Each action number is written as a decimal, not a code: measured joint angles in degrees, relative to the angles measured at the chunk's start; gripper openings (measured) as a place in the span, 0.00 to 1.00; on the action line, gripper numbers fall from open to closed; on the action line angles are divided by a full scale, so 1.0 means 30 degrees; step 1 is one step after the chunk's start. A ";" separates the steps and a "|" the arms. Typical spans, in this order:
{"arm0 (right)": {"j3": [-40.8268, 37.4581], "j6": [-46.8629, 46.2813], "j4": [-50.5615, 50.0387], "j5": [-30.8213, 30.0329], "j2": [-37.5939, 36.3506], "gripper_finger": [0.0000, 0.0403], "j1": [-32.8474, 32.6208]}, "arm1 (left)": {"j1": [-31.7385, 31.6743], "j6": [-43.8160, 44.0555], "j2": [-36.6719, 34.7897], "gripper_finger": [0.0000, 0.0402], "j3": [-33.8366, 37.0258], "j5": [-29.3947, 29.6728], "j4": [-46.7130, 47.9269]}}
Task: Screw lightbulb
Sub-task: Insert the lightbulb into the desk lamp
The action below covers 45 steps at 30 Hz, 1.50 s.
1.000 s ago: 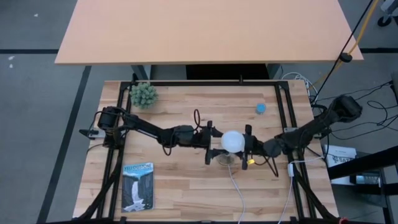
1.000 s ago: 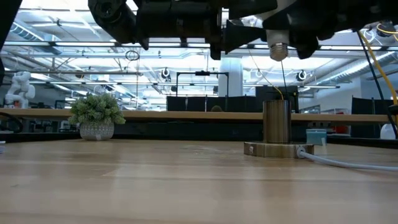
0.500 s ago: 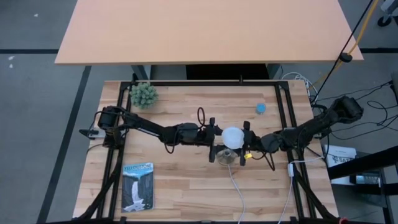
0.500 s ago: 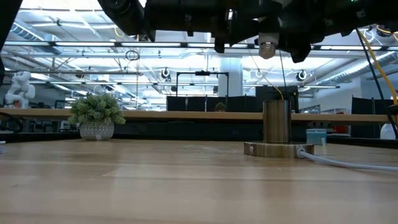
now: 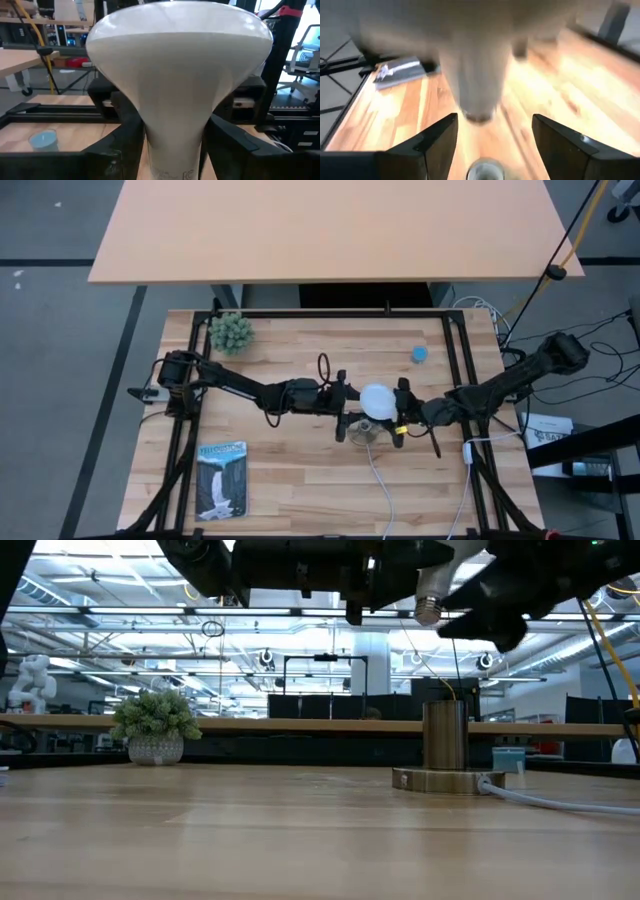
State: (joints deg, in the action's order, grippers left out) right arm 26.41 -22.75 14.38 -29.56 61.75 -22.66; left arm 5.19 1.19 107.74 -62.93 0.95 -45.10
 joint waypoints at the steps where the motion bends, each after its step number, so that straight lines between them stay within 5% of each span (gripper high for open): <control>1: -0.0007 -0.0709 -0.0808 0.0085 -0.0392 0.62 -0.0143 | -0.0007 0.0000 0.0000 0.47 -0.0007 -0.0001 0.0000; 18: -0.0015 -1.0034 -1.0164 0.2433 -0.3006 0.55 -0.3280 | 0.0615 0.0066 -0.0015 0.47 0.0937 -0.0670 -0.0288; 27: 0.0411 -1.4220 -1.1411 0.1897 -0.2848 0.27 -0.5869 | 0.0743 0.0881 0.2284 0.47 0.1752 -0.0044 -0.5315; 33: 0.3026 -1.3811 -1.3449 0.1762 -0.1171 0.02 -0.6692 | 0.0760 0.2207 0.4255 0.47 0.1387 0.0000 -0.8488; 38: 0.3655 -1.4995 -1.6271 0.0211 0.0734 0.03 -0.6706 | 0.0470 0.1486 0.4277 0.47 0.1340 0.0000 -0.8706; 45: 0.3526 -1.4328 -1.4308 -0.3431 0.3115 0.04 -0.6219 | 0.0262 0.1479 0.4310 0.47 0.1354 -0.0095 -0.7329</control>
State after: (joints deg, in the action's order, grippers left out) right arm 36.99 -65.74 -28.55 -39.85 71.09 -41.32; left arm 5.98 5.63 120.68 -58.87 0.67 -67.09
